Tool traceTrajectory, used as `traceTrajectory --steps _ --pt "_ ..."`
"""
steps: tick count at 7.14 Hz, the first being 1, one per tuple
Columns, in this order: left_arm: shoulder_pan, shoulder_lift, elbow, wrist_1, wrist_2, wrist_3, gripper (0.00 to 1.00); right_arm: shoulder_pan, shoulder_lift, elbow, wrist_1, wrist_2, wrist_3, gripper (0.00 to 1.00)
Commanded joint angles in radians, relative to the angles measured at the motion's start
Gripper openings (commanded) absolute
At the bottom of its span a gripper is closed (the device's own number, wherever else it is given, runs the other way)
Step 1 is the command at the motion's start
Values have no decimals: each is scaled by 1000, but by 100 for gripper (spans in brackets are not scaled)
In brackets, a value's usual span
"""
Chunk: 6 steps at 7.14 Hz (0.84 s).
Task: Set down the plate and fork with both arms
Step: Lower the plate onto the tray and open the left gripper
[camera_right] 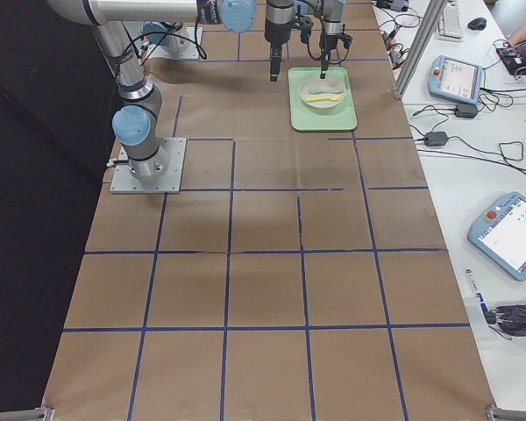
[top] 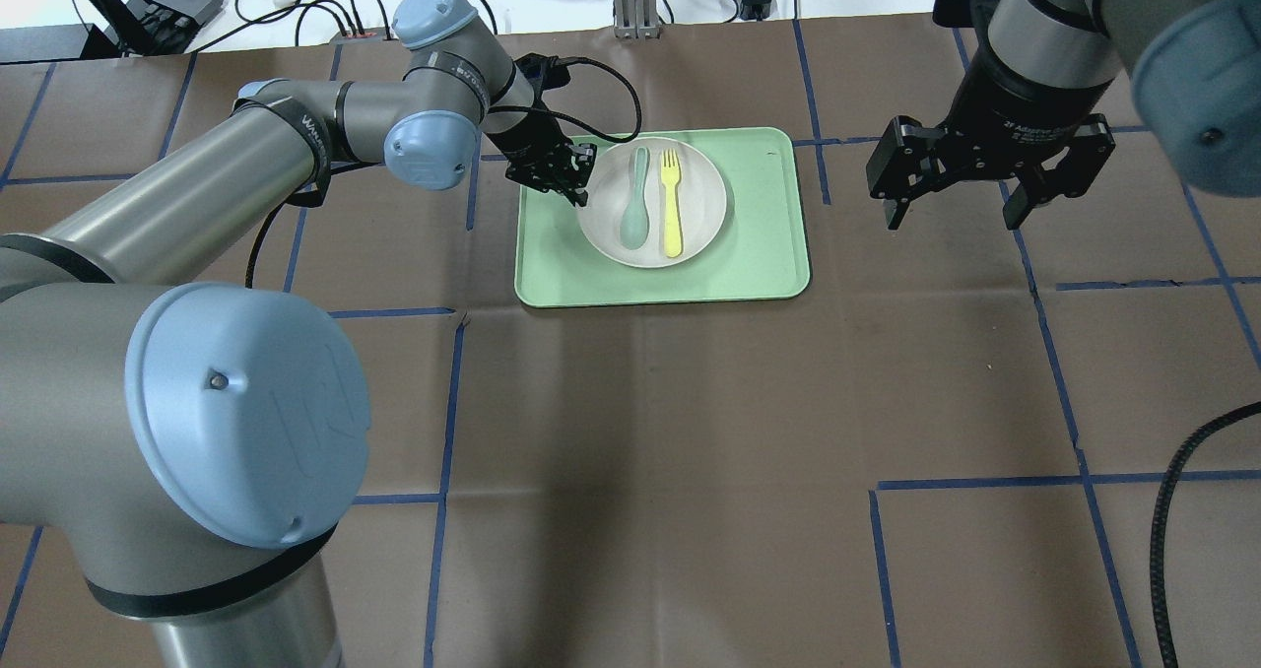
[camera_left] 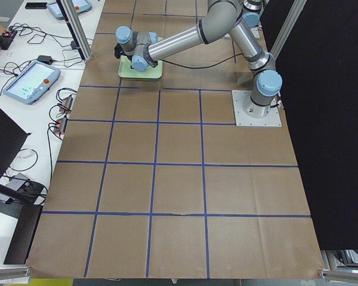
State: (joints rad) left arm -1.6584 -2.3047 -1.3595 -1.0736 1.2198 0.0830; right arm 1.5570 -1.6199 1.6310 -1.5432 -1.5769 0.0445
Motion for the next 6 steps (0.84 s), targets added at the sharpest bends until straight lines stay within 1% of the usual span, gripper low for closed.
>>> traceTrajectory --steps 1,5,6 --pt "0 1 2 -5 1 56 10 0 0 1 -2 0 0 100" --pt "5 -1 11 -31 4 164 12 0 0 0 -2 0 0 100" --pt "5 -2 13 -31 4 169 18 0 0 0 -2 0 0 100"
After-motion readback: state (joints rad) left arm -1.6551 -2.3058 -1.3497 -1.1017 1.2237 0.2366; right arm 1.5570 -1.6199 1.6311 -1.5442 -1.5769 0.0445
